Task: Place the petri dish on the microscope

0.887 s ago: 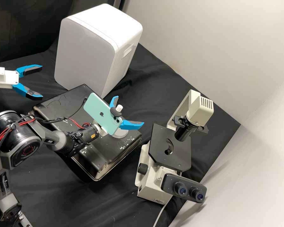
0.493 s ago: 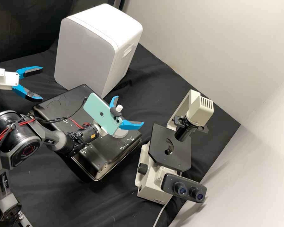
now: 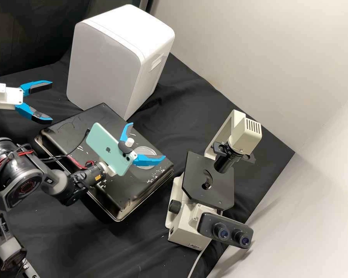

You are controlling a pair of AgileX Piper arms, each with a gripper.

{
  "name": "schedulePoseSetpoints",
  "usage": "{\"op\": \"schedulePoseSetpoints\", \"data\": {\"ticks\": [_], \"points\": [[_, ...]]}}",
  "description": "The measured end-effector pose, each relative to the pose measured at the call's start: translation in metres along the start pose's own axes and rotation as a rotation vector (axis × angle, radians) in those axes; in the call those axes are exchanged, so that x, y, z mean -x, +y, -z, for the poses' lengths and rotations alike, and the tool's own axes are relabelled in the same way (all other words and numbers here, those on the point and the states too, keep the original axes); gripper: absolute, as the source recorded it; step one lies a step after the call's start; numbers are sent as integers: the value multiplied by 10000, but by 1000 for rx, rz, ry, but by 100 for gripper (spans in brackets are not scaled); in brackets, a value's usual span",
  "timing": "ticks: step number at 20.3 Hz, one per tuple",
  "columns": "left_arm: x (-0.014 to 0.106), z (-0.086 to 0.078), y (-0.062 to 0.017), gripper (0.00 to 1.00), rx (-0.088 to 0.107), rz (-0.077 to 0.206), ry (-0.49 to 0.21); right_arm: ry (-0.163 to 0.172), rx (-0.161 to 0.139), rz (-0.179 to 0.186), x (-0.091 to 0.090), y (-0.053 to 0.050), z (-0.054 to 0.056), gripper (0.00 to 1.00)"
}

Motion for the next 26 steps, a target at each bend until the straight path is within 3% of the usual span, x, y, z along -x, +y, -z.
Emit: {"op": "schedulePoseSetpoints", "data": {"ticks": [9, 13, 22, 26], "points": [[-5, -3, -16, 100, 4, 7, 3, -57, -3, 122, 236, -289, -102, 100], [-10, -1, -30, 100, 4, 14, 4, -88, -3, 148, 255, -356, -160, 100], [-15, 2, -47, 100, 9, 22, 10, -96, -3, 138, 249, -362, -194, 100], [-16, -13, -49, 100, 7, 23, 2, -106, -5, 106, 173, -311, -225, 100]]}}
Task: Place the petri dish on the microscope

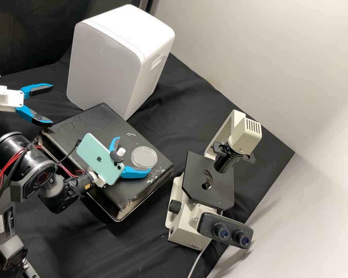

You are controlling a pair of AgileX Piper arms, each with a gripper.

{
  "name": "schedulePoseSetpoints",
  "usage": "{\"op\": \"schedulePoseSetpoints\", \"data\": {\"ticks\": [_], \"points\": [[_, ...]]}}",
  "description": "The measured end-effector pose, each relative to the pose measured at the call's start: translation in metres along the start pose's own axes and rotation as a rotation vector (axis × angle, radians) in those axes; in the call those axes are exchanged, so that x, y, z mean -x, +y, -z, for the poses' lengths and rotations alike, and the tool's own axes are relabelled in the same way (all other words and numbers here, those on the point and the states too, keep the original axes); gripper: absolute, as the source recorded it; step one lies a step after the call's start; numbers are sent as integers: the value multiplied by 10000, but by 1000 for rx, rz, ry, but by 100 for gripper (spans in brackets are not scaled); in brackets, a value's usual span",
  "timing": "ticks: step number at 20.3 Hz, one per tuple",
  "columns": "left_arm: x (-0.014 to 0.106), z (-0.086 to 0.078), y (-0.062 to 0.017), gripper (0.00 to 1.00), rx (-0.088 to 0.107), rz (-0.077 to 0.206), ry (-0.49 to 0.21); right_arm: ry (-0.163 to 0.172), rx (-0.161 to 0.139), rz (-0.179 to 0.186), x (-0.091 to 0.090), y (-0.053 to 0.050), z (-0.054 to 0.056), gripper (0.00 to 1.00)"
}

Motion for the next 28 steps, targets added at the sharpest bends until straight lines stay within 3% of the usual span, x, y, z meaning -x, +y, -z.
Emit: {"op": "schedulePoseSetpoints", "data": {"ticks": [8, 14, 28], "points": [[0, 2, 0, 100, 1, 0, 2, -13, -14, -59, -108, 103, -12, 100], [0, 2, 0, 100, 1, 0, 2, -22, -3, -77, -256, 88, -10, 100], [-6, 6, -20, 100, 1, 10, 4, -43, 20, -56, -397, -50, -42, 100]]}}
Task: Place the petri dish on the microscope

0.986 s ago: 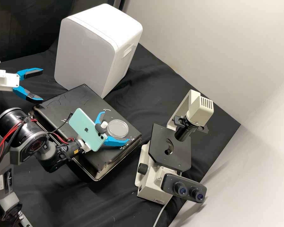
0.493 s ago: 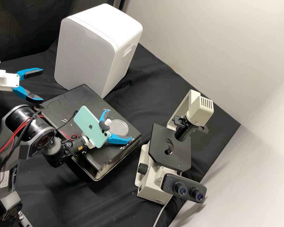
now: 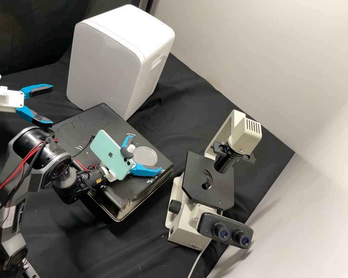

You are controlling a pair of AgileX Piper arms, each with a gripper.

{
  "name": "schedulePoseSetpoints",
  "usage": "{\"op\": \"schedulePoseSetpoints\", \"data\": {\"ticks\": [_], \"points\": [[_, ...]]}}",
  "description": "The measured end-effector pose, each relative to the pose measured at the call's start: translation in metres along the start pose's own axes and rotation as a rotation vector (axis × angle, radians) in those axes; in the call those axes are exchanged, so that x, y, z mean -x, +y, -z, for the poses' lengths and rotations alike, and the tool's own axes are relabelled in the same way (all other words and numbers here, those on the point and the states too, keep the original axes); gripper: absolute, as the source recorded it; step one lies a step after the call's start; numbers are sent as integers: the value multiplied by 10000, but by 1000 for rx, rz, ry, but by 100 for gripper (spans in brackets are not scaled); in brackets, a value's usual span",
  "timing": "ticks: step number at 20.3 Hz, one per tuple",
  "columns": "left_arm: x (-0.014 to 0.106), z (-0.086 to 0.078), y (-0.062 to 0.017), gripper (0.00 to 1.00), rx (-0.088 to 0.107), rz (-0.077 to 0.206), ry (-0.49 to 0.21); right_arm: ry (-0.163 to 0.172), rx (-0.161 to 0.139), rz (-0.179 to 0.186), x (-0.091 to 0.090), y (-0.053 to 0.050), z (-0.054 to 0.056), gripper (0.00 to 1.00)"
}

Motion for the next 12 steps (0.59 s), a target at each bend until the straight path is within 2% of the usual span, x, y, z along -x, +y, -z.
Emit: {"op": "schedulePoseSetpoints", "data": {"ticks": [2, 3, 12], "points": [[0, 0, 0, 100, 0, 0, 0, 2, 1, -9, -3, -7, -7, 100], [0, 0, 0, 100, 0, 0, 0, 3, 1, -10, -4, -8, -8, 0], [0, -2, 0, 100, 0, 0, -1, -2, 3, -13, -2, -15, -6, 0]]}}
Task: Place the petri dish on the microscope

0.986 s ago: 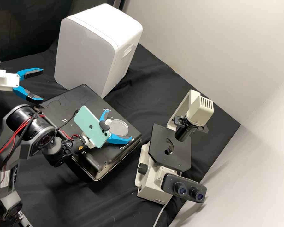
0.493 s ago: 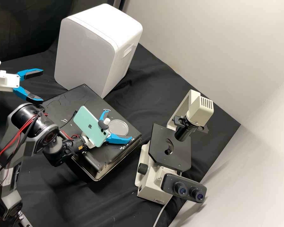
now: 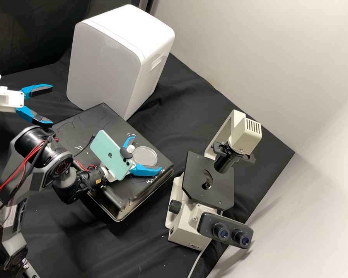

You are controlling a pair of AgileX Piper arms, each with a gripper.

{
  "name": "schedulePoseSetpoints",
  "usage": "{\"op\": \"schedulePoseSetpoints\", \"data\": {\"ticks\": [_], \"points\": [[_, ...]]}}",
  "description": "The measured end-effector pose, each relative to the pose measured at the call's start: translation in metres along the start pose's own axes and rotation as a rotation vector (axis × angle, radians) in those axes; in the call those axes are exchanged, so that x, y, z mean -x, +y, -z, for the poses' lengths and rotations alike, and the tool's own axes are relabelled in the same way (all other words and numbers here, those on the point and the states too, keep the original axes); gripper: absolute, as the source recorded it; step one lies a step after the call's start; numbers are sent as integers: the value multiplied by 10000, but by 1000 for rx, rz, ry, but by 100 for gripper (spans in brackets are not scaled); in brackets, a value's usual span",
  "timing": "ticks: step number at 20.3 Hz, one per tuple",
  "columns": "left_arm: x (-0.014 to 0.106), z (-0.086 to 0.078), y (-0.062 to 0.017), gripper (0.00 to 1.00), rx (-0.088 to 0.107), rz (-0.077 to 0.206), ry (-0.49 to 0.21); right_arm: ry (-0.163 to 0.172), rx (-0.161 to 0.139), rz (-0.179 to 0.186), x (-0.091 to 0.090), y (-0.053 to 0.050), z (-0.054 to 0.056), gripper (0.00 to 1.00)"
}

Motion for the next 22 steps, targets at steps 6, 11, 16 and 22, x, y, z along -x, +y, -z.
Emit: {"op": "schedulePoseSetpoints", "data": {"ticks": [6, 11, 16, 22], "points": [[0, 0, 0, 100, 0, 0, 0, -11, 2, 1, 9, 0, -31, 0], [0, 0, 0, 100, 0, 0, 0, -25, 2, -4, 2, 13, -68, 0], [0, 0, 0, 100, 0, 0, 0, -31, -4, -12, -1, 35, -87, 0], [0, 0, 0, 100, 0, 0, 0, -31, -4, -12, -2, 41, -92, 0]]}}
